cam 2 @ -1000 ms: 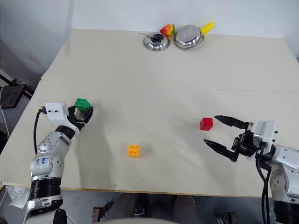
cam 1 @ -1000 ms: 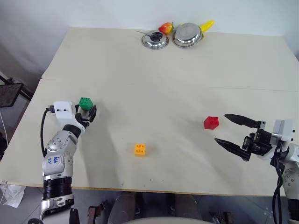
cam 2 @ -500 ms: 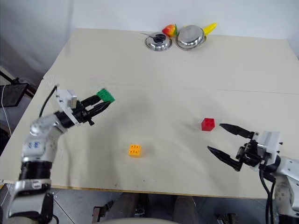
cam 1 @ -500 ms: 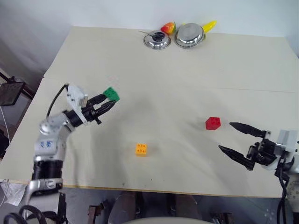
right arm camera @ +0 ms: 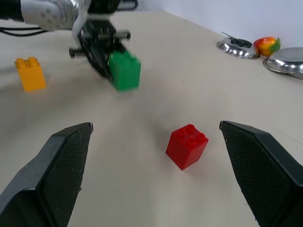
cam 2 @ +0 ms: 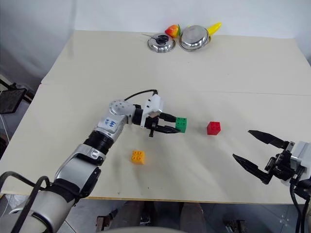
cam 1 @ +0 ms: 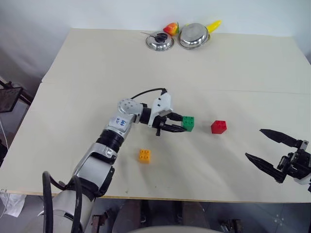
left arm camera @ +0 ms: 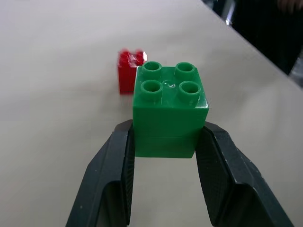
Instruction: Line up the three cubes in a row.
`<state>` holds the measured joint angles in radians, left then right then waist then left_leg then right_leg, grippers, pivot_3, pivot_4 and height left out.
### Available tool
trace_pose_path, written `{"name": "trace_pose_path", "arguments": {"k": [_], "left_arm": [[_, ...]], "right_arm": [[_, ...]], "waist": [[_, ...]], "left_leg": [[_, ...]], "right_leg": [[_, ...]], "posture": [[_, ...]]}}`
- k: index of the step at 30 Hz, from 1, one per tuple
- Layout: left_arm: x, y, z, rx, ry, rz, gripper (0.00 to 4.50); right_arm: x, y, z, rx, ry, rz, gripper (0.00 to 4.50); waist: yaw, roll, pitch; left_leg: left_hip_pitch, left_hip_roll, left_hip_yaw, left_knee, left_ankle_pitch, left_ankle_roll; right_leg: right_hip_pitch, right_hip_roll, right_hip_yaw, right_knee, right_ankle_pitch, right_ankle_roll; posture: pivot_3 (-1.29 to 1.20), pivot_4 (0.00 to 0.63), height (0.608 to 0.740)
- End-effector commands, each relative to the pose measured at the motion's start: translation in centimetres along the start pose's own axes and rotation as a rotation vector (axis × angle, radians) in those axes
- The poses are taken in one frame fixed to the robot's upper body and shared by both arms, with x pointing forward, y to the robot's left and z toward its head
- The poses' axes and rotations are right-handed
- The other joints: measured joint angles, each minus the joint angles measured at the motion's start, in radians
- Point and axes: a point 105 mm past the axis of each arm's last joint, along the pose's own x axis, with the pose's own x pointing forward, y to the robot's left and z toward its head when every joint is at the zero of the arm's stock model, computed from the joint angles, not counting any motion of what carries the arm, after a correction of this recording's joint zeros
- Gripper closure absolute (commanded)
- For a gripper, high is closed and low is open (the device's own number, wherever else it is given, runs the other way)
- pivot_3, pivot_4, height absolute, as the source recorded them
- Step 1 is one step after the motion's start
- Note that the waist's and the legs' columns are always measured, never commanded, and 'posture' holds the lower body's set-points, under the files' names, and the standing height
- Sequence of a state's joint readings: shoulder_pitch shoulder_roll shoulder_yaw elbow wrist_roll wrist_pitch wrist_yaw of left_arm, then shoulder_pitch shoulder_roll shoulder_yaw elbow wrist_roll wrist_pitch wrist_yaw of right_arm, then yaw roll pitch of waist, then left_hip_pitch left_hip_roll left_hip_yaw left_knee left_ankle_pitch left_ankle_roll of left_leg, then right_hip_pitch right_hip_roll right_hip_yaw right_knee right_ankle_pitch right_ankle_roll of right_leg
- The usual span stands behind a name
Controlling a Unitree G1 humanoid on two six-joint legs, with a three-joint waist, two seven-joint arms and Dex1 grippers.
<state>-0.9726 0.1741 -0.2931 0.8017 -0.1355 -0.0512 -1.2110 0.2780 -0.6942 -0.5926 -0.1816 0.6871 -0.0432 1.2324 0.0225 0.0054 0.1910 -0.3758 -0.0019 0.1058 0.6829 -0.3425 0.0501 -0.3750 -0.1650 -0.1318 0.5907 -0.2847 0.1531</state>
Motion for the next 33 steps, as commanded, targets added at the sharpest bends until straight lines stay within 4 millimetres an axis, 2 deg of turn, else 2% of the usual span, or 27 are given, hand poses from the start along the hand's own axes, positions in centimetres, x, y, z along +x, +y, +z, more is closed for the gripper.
{"name": "trace_pose_path", "arguments": {"k": [1,9,22,24,27,29,31,33], "left_arm": [[1.0,1.3,0.3,0.036,0.048,0.039,3.03],[2.5,1.2,-0.6,0.019,0.077,0.019,3.03],[2.9,1.3,-1.3,0.013,0.092,0.046,3.03],[2.8,1.4,-1.1,0.009,0.073,0.048,2.3],[2.1,1.7,-0.2,0.03,0.029,0.052,1.47],[0.8,2.0,0.6,0.041,-0.018,0.053,0.86],[-1.4,2.3,1.1,0.06,-0.046,0.057,0.3],[-3.6,2.4,1.3,0.078,-0.066,0.07,0.3]], "right_arm": [[-0.5,0.4,1.1,-0.04,-0.024,-0.026,0.0],[-1.1,1.2,0.5,-0.026,-0.005,-0.06,0.0],[-0.5,1.5,0.4,-0.018,-0.017,-0.073,0.0],[-0.4,1.6,0.3,-0.008,-0.017,-0.067,0.0],[-0.1,1.8,0.2,0.019,-0.019,-0.041,0.0],[0.3,1.6,0.4,0.042,-0.027,-0.031,0.0],[0.7,1.6,0.5,0.06,-0.026,0.002,0.0],[1.1,1.6,0.7,0.061,-0.033,0.038,0.0]], "waist": [[0.004,-0.001,0.0],[0.006,-0.001,0.001],[0.005,-0.001,0.001],[0.005,-0.001,0.001],[0.004,-0.001,0.001],[0.003,-0.001,0.001],[0.0,-0.001,0.001],[-0.005,-0.001,0.001]], "left_leg": [[0.0,0.0,0.0,0.0,0.0,0.0],[-0.003,0.001,-0.002,0.001,-0.002,0.003],[-0.003,0.002,-0.002,0.001,-0.002,0.004],[-0.003,0.002,-0.002,0.002,-0.002,0.004],[-0.003,0.002,-0.002,0.002,-0.002,0.004],[-0.003,0.002,-0.002,0.002,-0.002,0.004],[-0.003,0.002,-0.002,0.002,-0.002,0.004],[-0.003,0.003,-0.001,0.002,-0.002,0.004]], "right_leg": [[0.0,0.0,0.0,0.0,0.0,0.0],[0.0,-0.002,0.0,-0.001,0.001,0.001],[-0.001,-0.002,-0.001,-0.001,0.001,0.001],[-0.001,-0.002,0.0,-0.001,0.001,0.001],[-0.001,-0.002,0.0,-0.001,0.001,0.001],[-0.001,-0.002,-0.001,-0.001,0.001,0.001],[-0.001,-0.002,0.0,-0.001,0.001,0.001],[-0.002,-0.002,0.0,0.0,0.001,0.001]], "posture": [[0.0,0.15,0.74],[0.0,0.15,0.74],[0.0,0.15,0.74],[0.0,0.15,0.74],[0.0,0.15,0.74],[0.0,0.15,0.74],[0.0,0.15,0.74],[0.0,0.15,0.74]]}}
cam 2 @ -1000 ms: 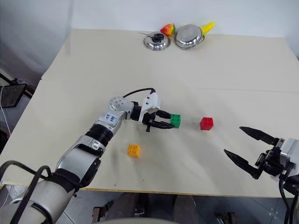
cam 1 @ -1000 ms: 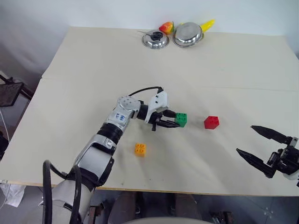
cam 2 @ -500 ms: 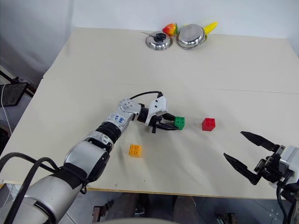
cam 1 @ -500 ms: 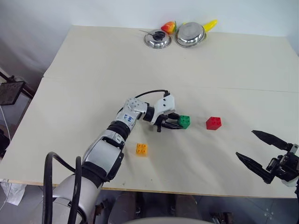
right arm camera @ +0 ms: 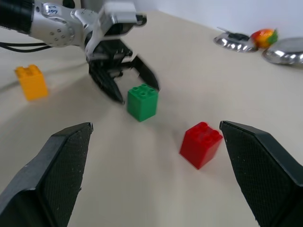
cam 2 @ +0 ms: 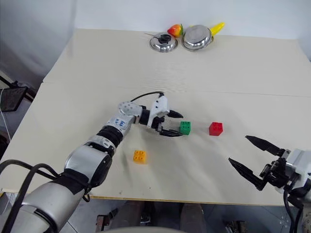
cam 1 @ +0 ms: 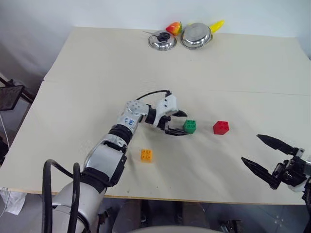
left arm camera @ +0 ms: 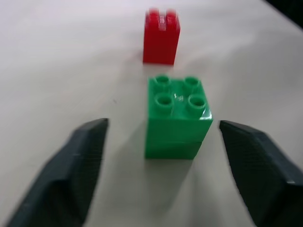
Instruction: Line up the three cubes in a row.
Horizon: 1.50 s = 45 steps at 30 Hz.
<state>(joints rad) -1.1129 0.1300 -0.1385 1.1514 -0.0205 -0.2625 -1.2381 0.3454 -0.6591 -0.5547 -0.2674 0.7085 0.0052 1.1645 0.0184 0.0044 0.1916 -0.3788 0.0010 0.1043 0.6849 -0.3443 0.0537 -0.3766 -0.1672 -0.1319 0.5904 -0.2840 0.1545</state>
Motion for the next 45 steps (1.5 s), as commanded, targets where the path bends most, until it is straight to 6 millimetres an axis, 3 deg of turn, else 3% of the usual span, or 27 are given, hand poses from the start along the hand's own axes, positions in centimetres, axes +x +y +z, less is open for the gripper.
{"name": "trace_pose_path", "arguments": {"k": [1,6,10,15,22,24,27,30,33,36,40,44,45], "left_arm": [[-3.7,0.6,1.8,0.065,-0.083,0.022,0.3],[-11.5,-1.1,1.0,0.095,-0.124,0.073,0.14],[-16.8,-3.8,-2.1,0.038,-0.02,0.195,0.14],[-21.6,-8.4,-4.3,0.014,0.041,0.346,0.14],[-25.7,-13.8,-5.4,-0.089,0.123,0.539,0.14],[-25.3,-14.8,-5.4,-0.111,0.12,0.527,0.14],[-23.0,-15.9,-5.1,-0.127,0.115,0.425,0.14],[-20.2,-15.3,-4.6,-0.084,0.117,0.336,0.14],[-16.9,-13.4,-4.2,-0.058,0.071,0.253,0.14],[-14.2,-13.4,-4.6,-0.044,0.075,0.105,0.14],[-12.5,-13.4,-5.2,-0.043,0.086,-0.016,0.14],[-11.1,-12.0,-5.8,-0.03,0.072,0.02,0.14],[-10.8,-11.6,-5.9,-0.024,0.069,0.033,0.49]], "right_arm": [[0.7,0.2,1.3,-0.035,-0.036,0.066,0.0],[2.9,2.1,1.6,-0.068,-0.062,0.259,0.0],[4.4,3.9,1.8,-0.079,-0.102,0.415,0.0],[5.6,4.7,1.8,-0.066,-0.119,0.54,0.0],[5.0,4.7,1.2,-0.071,-0.047,0.654,0.0],[5.0,4.2,1.0,-0.07,-0.045,0.638,0.0],[4.7,3.4,0.5,-0.065,-0.021,0.613,0.0],[4.1,2.6,0.0,-0.058,0.003,0.589,0.0],[3.2,1.9,-0.5,-0.037,0.053,0.556,0.0],[2.5,1.6,-0.7,-0.03,0.07,0.53,0.0],[1.3,1.4,-1.2,-0.019,0.106,0.494,0.0],[0.7,1.4,-1.5,-0.018,0.121,0.449,0.0],[0.6,1.4,-1.5,-0.019,0.12,0.441,0.0]], "waist": [[-0.003,0.0,0.0],[-0.019,0.001,-0.001],[-0.021,0.001,-0.001],[-0.018,0.001,-0.001],[-0.018,0.0,-0.001],[-0.016,0.0,-0.001],[-0.017,0.0,-0.001],[-0.01,0.001,-0.001],[0.0,0.002,-0.002],[0.005,0.002,-0.002],[0.001,0.002,-0.002],[0.003,0.003,-0.002],[0.004,0.003,-0.002]], "left_leg": [[0.0,0.0,0.0,0.0,0.0,0.0],[0.001,0.001,0.0,0.0,0.0,0.0],[0.001,0.0,-0.001,0.001,0.0,0.0],[0.001,0.0,-0.003,0.003,0.0,0.0],[0.001,0.0,-0.006,0.004,-0.001,0.0],[0.001,0.0,-0.006,0.004,-0.002,0.0],[0.002,0.0,-0.005,0.004,-0.002,-0.001],[0.002,-0.001,-0.005,0.004,-0.002,-0.001],[0.002,-0.001,-0.005,0.004,-0.002,-0.001],[0.002,-0.002,-0.003,0.004,-0.001,0.0],[0.002,-0.001,0.001,0.003,-0.002,-0.001],[0.003,0.001,0.002,0.004,-0.001,-0.001],[0.003,0.001,0.002,0.004,-0.002,-0.001]], "right_leg": [[0.0,0.0,0.0,0.0,0.0,0.0],[0.0,0.0,0.0,0.002,0.0,0.0],[0.0,0.0,0.0,0.002,0.0,0.0],[0.002,-0.001,0.0,0.003,0.0,0.0],[0.003,-0.002,-0.001,0.003,0.0,0.0],[0.003,-0.003,-0.001,0.003,0.0,-0.001],[0.003,-0.004,-0.001,0.003,0.0,-0.001],[0.004,-0.004,-0.001,0.003,0.0,-0.001],[0.004,-0.004,0.0,0.004,0.0,-0.001],[0.004,-0.003,0.0,0.004,0.0,-0.001],[0.002,-0.001,0.0,0.003,0.0,-0.001],[0.002,0.0,0.001,0.003,0.0,0.0],[0.002,0.0,0.001,0.003,0.0,0.0]], "posture": [[0.0,0.15,0.74],[0.0,0.15,0.74],[0.0,0.15,0.74],[0.0,0.15,0.74],[0.0,0.15,0.74],[0.0,0.15,0.74],[0.0,0.15,0.74],[0.0,0.15,0.74],[0.0,0.15,0.74],[0.0,0.15,0.74],[0.0,0.15,0.74],[0.0,0.15,0.74],[0.0,0.15,0.74]]}}
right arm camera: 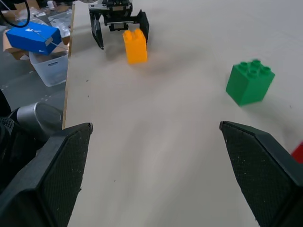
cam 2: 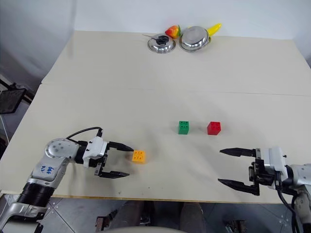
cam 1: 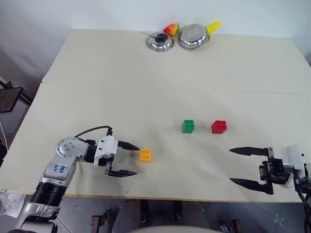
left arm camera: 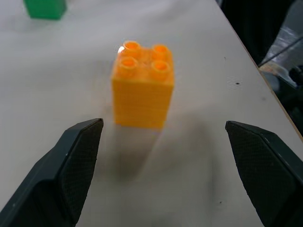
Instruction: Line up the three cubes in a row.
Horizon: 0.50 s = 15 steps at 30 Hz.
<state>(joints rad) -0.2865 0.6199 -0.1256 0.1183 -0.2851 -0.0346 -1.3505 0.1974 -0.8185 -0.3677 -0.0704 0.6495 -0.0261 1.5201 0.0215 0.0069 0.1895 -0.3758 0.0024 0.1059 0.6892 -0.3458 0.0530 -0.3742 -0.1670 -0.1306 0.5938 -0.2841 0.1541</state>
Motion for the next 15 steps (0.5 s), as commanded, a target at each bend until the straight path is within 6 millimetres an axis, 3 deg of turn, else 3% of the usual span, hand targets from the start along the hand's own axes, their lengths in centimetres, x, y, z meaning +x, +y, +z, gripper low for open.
{"name": "trace_pose_path", "arguments": {"k": [1,9,12,15], "left_arm": [[1.0,1.2,0.1,0.049,-0.014,0.048,0.67],[2.5,1.4,0.1,0.044,-0.064,0.055,3.04],[2.1,2.0,1.0,0.04,-0.09,0.036,3.05],[1.4,4.2,2.4,0.051,-0.108,0.038,3.05]], "right_arm": [[-0.5,0.2,0.7,-0.047,-0.003,-0.025,0.0],[-0.3,1.1,0.3,-0.037,-0.021,-0.079,0.0],[-0.5,1.4,0.1,-0.035,-0.016,-0.093,0.0],[-1.2,1.3,0.0,-0.034,-0.005,-0.121,0.0]], "waist": [[0.001,0.0,0.0],[0.008,0.004,-0.002],[0.007,0.004,-0.002],[0.009,0.003,-0.002]], "left_leg": [[0.0,0.0,0.0,0.001,0.0,0.0],[0.0,-0.001,-0.002,0.002,0.0,0.001],[0.0,-0.001,-0.002,0.003,-0.001,0.001],[0.0,-0.001,-0.003,0.003,-0.001,0.001]], "right_leg": [[0.0,0.0,0.0,0.0,0.0,0.0],[0.002,-0.002,0.0,0.001,0.0,0.001],[0.002,-0.003,0.0,0.0,0.001,0.001],[0.002,-0.002,-0.001,0.001,0.001,0.001]], "posture": [[0.0,0.15,0.74],[0.0,0.15,0.74],[0.0,0.15,0.74],[0.0,0.15,0.74]]}}
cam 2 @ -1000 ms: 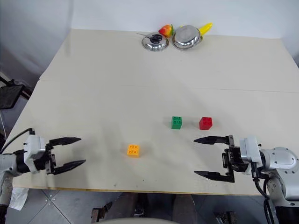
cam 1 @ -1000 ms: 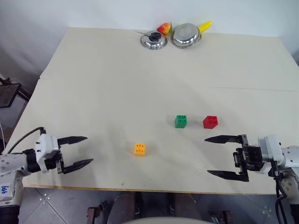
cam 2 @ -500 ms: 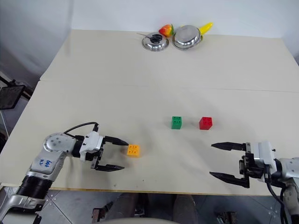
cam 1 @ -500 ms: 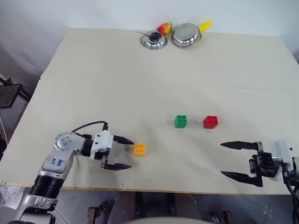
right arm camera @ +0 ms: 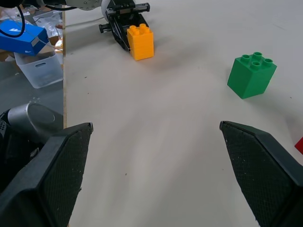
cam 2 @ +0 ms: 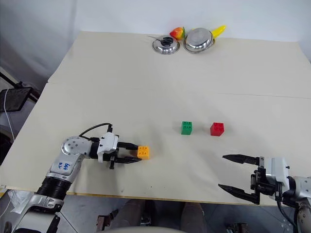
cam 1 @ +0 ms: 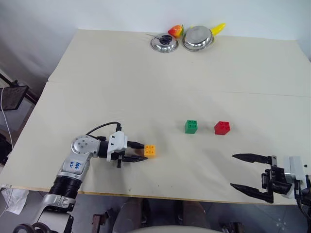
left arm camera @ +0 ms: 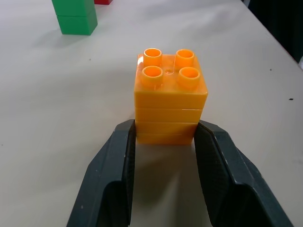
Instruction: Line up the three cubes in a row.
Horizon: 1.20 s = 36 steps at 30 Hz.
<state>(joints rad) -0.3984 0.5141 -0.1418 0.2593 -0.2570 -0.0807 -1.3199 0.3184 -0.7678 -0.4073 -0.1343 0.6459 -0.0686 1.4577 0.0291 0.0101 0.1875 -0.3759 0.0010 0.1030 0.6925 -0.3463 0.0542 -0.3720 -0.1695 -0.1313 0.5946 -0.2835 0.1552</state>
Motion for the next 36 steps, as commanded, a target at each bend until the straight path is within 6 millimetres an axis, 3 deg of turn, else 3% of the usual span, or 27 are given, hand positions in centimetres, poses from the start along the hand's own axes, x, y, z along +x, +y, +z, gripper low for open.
{"name": "trace_pose_path", "arguments": {"k": [1,3,7,11,15,27,34,36], "left_arm": [[-0.3,2.8,2.4,0.029,-0.051,0.012,3.05],[0.4,5.2,3.6,0.036,-0.057,0.034,3.05],[2.4,6.8,4.1,0.06,-0.028,-0.05,3.05],[3.4,7.6,3.1,0.049,0.038,-0.1,3.05],[3.4,9.2,2.5,0.028,0.082,0.001,3.05],[3.7,10.0,1.8,-0.003,0.109,0.055,3.05],[3.0,9.4,2.0,0.01,0.141,-0.033,3.05],[2.8,9.6,2.3,0.008,0.131,-0.019,2.33]], "right_arm": [[-1.0,-0.3,0.6,-0.046,0.001,-0.049,0.0],[-1.6,-0.6,0.4,-0.053,0.014,-0.08,0.0],[-2.3,-1.1,0.3,-0.066,0.027,-0.127,0.0],[-2.6,-1.3,0.5,-0.086,0.033,-0.16,0.0],[-2.9,-1.3,0.6,-0.097,0.028,-0.206,0.0],[-2.6,-0.9,0.4,-0.094,0.014,-0.249,0.0],[-2.4,-1.0,0.3,-0.093,0.007,-0.241,0.0],[-2.1,-1.1,0.4,-0.094,0.005,-0.237,0.0]], "waist": [[0.0,0.0,0.0],[0.001,-0.001,0.0],[-0.003,-0.002,0.0],[-0.008,-0.004,0.001],[-0.007,-0.005,0.002],[-0.004,-0.005,0.002],[-0.005,-0.005,0.002],[-0.006,-0.005,0.002]], "left_leg": [[0.0,0.0,0.0,0.0,0.0,0.0],[0.0,-0.001,0.0,0.001,0.0,0.0],[0.0,-0.002,0.001,0.001,0.0,0.002],[-0.001,-0.004,0.003,0.0,-0.001,0.002],[-0.003,-0.003,0.003,0.0,-0.001,0.002],[-0.008,0.0,-0.001,0.005,-0.001,0.003],[-0.009,-0.001,-0.001,0.006,-0.001,0.003],[-0.009,-0.001,-0.001,0.006,-0.001,0.003]], "right_leg": [[0.0,0.0,0.0,0.0,0.0,0.0],[0.0,0.0,0.0,0.0,0.0,0.0],[0.001,0.0,-0.001,-0.001,0.0,0.001],[0.0,0.002,-0.001,-0.003,0.0,0.001],[-0.003,0.002,-0.001,-0.003,0.0,0.001],[-0.004,0.001,-0.002,-0.002,0.002,0.003],[-0.004,0.001,-0.002,-0.002,0.002,0.003],[-0.005,0.001,-0.002,-0.002,0.002,0.003]], "posture": [[0.0,0.15,0.74],[0.0,0.15,0.74],[0.0,0.15,0.74],[0.0,0.15,0.74],[0.0,0.15,0.74],[0.0,0.15,0.74],[0.0,0.15,0.74],[0.0,0.15,0.74]]}}
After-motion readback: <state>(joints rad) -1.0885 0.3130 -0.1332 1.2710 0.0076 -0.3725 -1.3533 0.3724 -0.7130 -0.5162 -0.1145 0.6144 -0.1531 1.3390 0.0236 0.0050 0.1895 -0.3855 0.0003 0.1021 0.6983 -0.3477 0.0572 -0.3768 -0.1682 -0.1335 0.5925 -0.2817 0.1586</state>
